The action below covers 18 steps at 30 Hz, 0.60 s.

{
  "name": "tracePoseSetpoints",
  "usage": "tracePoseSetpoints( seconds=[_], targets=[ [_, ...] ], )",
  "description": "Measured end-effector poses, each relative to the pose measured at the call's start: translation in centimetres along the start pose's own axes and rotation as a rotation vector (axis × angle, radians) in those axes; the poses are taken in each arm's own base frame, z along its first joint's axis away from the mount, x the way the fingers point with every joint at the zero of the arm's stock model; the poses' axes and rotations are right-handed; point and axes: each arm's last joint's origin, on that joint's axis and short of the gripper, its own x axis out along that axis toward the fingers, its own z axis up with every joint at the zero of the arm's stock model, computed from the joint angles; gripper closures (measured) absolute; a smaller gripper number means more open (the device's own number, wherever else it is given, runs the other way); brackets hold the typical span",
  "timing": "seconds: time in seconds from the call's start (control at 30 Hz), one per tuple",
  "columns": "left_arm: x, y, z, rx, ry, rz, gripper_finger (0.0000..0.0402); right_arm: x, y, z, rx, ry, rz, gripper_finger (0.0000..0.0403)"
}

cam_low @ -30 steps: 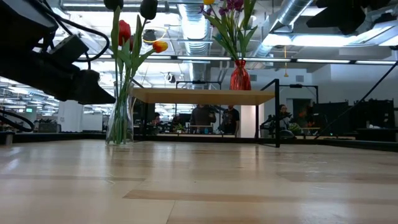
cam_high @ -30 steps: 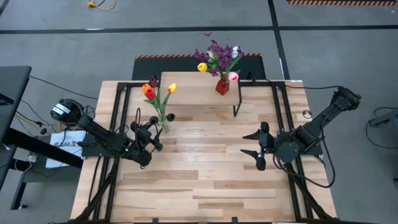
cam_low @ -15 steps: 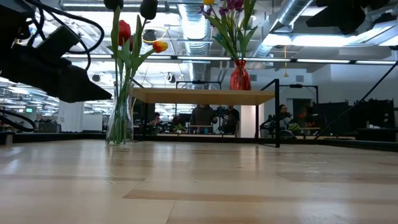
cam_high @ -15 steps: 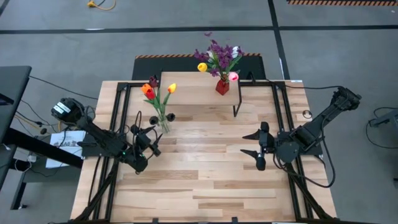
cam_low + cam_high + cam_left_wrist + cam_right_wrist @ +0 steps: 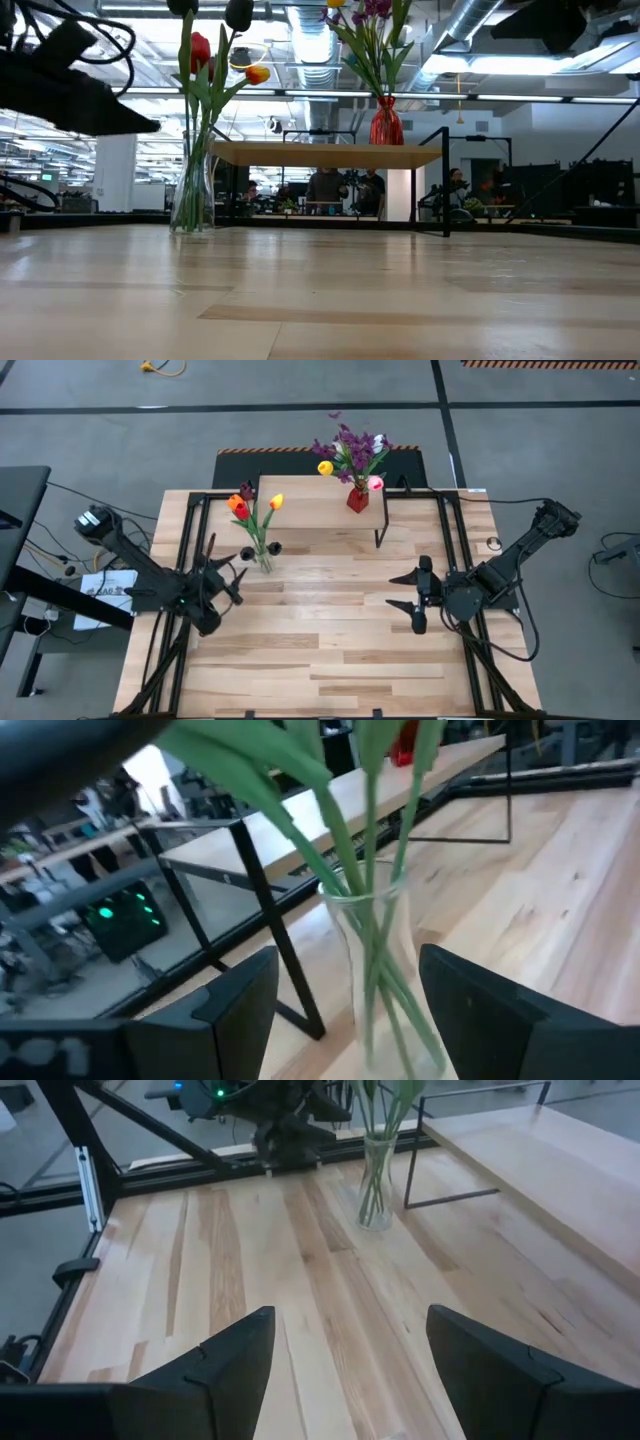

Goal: Pick and place flowers into a vace then onto a shelf
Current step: Put the transparent vase with flowers on the shelf

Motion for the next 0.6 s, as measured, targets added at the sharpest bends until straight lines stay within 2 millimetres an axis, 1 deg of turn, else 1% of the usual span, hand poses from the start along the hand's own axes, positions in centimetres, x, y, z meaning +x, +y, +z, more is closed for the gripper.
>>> tracePoseSetpoints(
  seconds=[0.1, 0.23, 0.33, 0.47, 0.6],
  targets=[
    [-0.4, 0.8, 0.1, -0.067, 0.002, -0.036, 0.0168, 0.0, 0.0, 0.1, 0.004, -0.012, -0.015, 0.0147],
    [-0.6, 1.0, -1.1, -0.139, -0.007, -0.089, 0.0168, 0.0, -0.1, 0.1, 0.006, -0.021, -0.031, 0.0147],
    [-0.6, 0.8, -2.0, -0.153, -0.018, -0.112, 0.0168, 0.0, -0.1, 0.1, 0.007, -0.025, -0.039, 0.0147],
    [-0.4, 0.5, -1.7, -0.14, -0.026, -0.135, 0.0168, 0.0, -0.1, 0.2, 0.005, -0.029, -0.041, 0.0147],
    [0.3, 0.5, -1.5, -0.14, -0.015, -0.144, 0.0168, 0.0, -0.1, 0.2, 0.002, -0.036, -0.055, 0.0147]
  ],
)
